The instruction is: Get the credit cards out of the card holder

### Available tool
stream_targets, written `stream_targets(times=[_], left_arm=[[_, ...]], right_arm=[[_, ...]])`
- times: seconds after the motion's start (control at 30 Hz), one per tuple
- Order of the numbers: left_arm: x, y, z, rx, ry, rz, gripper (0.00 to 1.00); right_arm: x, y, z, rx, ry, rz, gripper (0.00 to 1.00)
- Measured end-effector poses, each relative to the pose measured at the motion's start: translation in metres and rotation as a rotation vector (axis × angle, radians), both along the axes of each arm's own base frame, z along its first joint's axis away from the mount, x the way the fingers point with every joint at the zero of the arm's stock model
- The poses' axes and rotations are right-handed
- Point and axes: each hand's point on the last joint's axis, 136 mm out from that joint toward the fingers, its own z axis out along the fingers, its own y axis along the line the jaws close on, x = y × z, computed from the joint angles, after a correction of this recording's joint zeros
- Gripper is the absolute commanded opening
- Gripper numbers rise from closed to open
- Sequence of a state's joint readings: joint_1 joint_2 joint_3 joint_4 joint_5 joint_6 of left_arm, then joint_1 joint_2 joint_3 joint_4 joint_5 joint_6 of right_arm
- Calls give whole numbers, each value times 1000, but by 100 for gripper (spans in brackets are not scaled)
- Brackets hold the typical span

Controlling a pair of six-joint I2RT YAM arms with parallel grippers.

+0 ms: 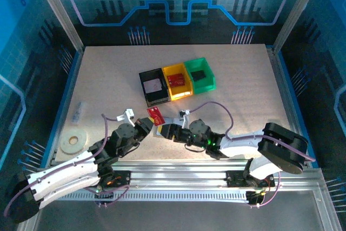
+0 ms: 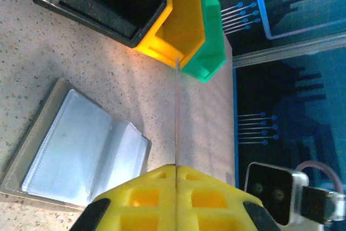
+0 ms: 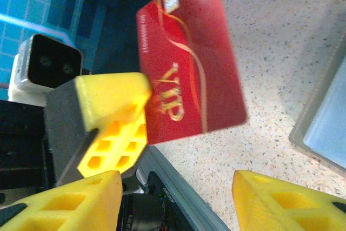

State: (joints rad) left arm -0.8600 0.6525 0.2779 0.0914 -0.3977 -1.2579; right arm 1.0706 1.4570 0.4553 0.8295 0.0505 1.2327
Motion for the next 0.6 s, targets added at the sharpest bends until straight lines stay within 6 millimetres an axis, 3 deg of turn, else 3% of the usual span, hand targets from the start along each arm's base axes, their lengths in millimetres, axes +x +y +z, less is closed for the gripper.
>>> stream_targets(times=[0.6], left_arm=[[-11,-14,4,-57,-25,-9,0]], right_arm=[[12,6,6,65,25,-66,49]])
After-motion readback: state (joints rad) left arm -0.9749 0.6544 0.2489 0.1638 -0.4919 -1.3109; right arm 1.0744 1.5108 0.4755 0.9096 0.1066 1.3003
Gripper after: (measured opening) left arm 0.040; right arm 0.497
